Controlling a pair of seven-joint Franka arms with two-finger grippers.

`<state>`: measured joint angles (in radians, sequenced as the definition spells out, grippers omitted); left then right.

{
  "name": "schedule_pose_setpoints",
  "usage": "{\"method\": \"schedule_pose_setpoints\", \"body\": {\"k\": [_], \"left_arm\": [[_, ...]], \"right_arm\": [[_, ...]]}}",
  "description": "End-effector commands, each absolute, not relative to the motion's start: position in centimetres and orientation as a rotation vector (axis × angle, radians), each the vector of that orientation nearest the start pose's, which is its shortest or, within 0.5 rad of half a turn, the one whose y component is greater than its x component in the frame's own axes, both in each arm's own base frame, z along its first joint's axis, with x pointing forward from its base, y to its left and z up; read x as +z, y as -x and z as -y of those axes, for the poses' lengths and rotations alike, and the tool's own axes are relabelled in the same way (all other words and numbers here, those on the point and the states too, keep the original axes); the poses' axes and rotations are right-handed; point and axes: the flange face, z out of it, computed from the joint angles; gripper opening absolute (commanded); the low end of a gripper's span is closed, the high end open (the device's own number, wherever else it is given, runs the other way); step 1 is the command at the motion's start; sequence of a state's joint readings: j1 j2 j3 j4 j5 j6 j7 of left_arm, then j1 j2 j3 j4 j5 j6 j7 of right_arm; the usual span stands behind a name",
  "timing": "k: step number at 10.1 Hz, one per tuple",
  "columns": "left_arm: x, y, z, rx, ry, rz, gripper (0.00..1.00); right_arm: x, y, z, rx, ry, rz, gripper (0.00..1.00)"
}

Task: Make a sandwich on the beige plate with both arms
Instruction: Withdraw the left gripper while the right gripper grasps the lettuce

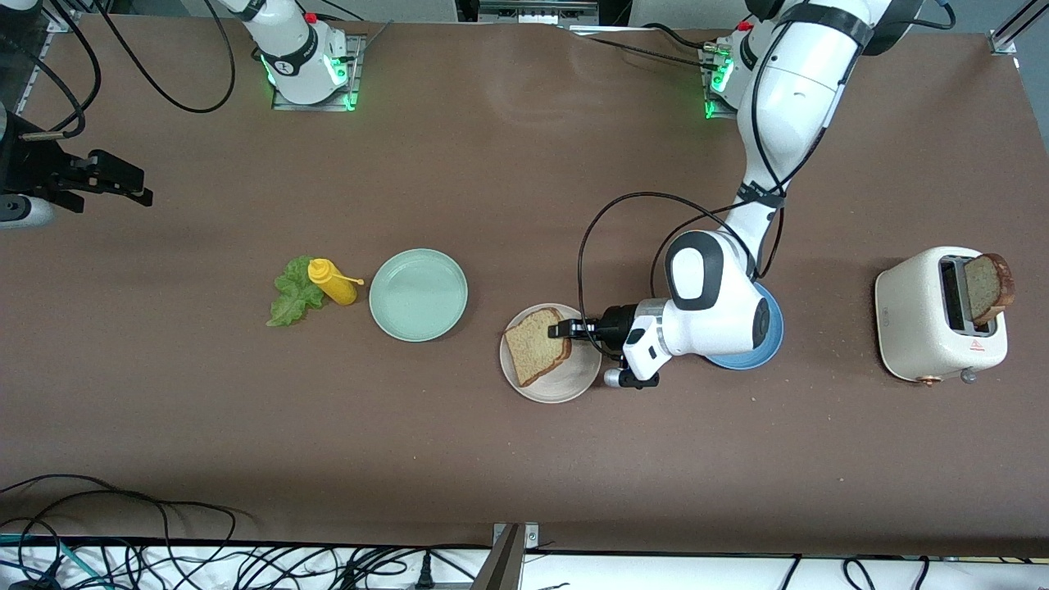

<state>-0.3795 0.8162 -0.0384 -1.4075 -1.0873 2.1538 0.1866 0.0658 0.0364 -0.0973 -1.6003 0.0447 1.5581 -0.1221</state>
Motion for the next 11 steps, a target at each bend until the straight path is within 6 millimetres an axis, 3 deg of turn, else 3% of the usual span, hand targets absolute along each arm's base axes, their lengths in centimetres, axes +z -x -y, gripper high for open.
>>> {"method": "schedule_pose_setpoints", "body": {"k": [1,2,4,5,7,9,11], "left_arm": [[21.1,-66.3,32.6,-0.174,-2.243,-0.047,0.12],[20.4,-66.5,32.1,-0.170,-2.247,-0.037,0.94],[21.3,-67.6,30.0,-0.129,-2.278,-0.032,1.00],[21.8,-67.9,29.5,-0.115,-2.336,0.025,1.00],[24.3,-68.9,26.5,-0.074,-2.462,0.121,1.00],[26.8,-69.0,23.2,-0.185,-2.601,0.087,1.00],[28.8,-68.7,20.5,-0.284,-2.789,-0.029,1.00]], "right_arm": [[59.4,-56.1,1.2,0.122,3.073,0.126,1.00],[59.4,-56.1,1.2,0.122,3.073,0.126,1.00],[58.5,-56.1,0.5,0.167,3.071,0.156,1.00],[56.9,-56.1,-1.5,0.287,3.078,0.219,1.00],[54.6,-56.5,-1.3,0.336,3.088,0.181,1.00],[49.9,-58.4,-0.6,0.387,3.083,0.142,1.00],[42.0,-58.4,-0.4,0.358,3.110,-0.059,1.00]]}}
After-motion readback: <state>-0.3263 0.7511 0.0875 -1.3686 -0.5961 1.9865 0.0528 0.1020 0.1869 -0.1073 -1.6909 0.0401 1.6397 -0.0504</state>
